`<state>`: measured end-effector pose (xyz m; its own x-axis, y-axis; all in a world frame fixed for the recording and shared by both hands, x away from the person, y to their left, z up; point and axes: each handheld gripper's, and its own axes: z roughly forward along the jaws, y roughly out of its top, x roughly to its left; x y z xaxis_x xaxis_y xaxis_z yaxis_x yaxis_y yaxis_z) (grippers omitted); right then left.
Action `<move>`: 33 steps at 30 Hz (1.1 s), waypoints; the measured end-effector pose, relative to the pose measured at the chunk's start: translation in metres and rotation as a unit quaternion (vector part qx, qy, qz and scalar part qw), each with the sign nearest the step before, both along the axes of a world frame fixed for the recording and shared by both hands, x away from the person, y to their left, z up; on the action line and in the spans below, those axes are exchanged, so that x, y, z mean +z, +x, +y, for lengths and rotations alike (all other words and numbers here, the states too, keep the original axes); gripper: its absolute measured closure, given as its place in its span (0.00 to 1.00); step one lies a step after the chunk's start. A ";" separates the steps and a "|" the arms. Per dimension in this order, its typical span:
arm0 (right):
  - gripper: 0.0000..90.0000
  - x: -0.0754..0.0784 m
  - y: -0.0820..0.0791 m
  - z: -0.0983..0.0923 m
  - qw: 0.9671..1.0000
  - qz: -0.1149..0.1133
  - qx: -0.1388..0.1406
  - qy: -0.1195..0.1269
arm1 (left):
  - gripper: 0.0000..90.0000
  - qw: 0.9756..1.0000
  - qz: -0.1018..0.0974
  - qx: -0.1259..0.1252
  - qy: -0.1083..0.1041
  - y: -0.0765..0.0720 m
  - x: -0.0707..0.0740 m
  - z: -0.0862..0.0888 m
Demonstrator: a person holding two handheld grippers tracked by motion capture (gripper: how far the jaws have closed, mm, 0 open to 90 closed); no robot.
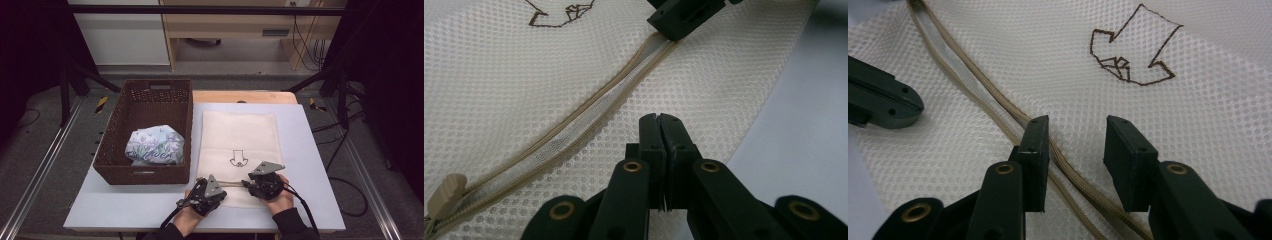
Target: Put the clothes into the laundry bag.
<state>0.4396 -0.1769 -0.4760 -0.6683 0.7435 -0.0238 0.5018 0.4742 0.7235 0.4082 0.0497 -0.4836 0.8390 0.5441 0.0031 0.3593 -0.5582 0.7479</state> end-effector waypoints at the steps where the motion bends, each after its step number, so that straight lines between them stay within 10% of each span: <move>1: 0.71 0.000 0.000 0.000 1.000 -0.002 -0.001 -0.004 | 0.98 1.000 0.000 0.000 0.000 0.000 0.000 0.000; 23: 0.96 -0.004 0.001 0.001 1.000 -0.010 -0.003 -0.010 | 0.93 1.000 0.004 0.007 -0.001 -0.001 0.001 -0.001; 33: 0.98 0.012 0.001 -0.008 0.999 -0.025 -0.013 0.042 | 0.79 1.000 -0.026 0.010 -0.003 -0.003 0.017 -0.002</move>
